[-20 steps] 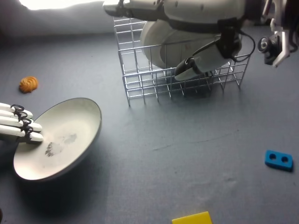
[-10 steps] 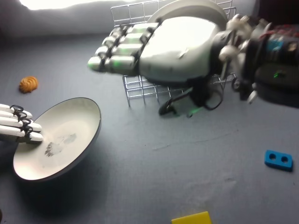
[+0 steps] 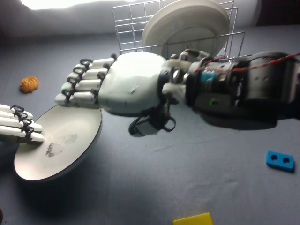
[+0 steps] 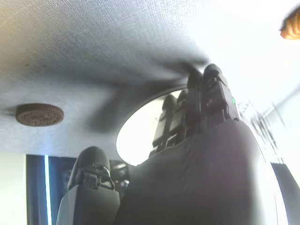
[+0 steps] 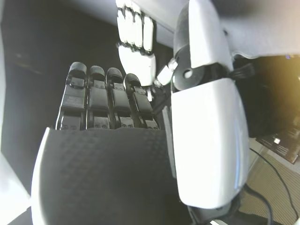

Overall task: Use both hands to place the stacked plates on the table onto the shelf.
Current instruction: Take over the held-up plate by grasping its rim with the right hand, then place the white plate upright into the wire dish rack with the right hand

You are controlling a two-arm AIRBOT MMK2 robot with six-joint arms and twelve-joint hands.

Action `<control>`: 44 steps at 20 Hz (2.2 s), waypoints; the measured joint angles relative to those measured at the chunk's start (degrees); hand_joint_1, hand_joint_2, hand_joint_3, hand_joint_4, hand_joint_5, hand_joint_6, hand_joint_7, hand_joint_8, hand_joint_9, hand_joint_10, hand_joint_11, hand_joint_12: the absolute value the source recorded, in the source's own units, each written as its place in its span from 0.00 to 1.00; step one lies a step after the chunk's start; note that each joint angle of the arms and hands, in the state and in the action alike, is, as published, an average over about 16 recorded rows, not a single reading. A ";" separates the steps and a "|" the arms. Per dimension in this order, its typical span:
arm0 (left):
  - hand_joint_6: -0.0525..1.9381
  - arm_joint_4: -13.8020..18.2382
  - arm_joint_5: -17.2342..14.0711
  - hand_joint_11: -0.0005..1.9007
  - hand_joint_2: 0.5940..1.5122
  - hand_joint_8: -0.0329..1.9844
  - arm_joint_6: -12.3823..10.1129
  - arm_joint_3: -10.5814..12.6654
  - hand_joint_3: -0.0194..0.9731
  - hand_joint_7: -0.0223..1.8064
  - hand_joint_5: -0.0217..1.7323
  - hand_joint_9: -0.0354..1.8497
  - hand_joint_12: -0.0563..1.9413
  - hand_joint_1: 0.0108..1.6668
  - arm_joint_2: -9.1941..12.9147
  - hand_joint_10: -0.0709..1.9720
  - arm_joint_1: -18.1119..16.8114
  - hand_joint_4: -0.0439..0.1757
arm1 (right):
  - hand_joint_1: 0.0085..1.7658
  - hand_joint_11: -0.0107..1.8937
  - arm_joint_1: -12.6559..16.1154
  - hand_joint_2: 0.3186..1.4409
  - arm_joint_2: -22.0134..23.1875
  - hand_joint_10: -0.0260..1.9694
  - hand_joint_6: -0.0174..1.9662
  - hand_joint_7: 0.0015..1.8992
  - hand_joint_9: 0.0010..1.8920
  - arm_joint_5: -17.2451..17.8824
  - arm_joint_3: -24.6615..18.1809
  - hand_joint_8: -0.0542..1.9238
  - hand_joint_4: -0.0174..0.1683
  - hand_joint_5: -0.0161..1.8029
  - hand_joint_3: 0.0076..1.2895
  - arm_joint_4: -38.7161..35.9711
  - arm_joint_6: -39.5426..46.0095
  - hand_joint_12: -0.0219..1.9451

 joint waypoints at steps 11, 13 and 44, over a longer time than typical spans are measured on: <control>0.02 -0.02 0.02 0.01 0.64 0.01 -0.09 -0.02 0.03 0.01 0.04 0.05 0.04 0.00 -0.04 0.05 0.00 0.20 | 0.70 0.02 -2.50 0.59 -12.12 0.02 0.02 0.02 0.02 1.15 10.19 0.04 0.10 0.07 0.01 0.05 -1.95 0.09; 0.02 -0.02 0.02 0.01 0.65 0.01 -0.10 -0.02 0.03 0.01 0.04 0.05 0.04 0.00 -0.05 0.05 0.00 0.20 | 0.69 0.02 -2.71 0.59 -13.74 0.02 0.02 0.04 0.04 1.38 11.74 0.04 0.10 0.09 0.01 0.08 -2.06 0.14; 0.04 6.58 -3.13 0.01 0.66 0.03 -3.88 1.37 0.03 0.05 0.04 0.04 0.04 0.00 2.29 0.04 -15.58 0.20 | 0.66 0.49 -1.22 0.58 -11.70 0.01 0.33 0.54 0.69 4.42 9.38 0.31 0.11 0.48 0.01 3.20 -3.19 0.51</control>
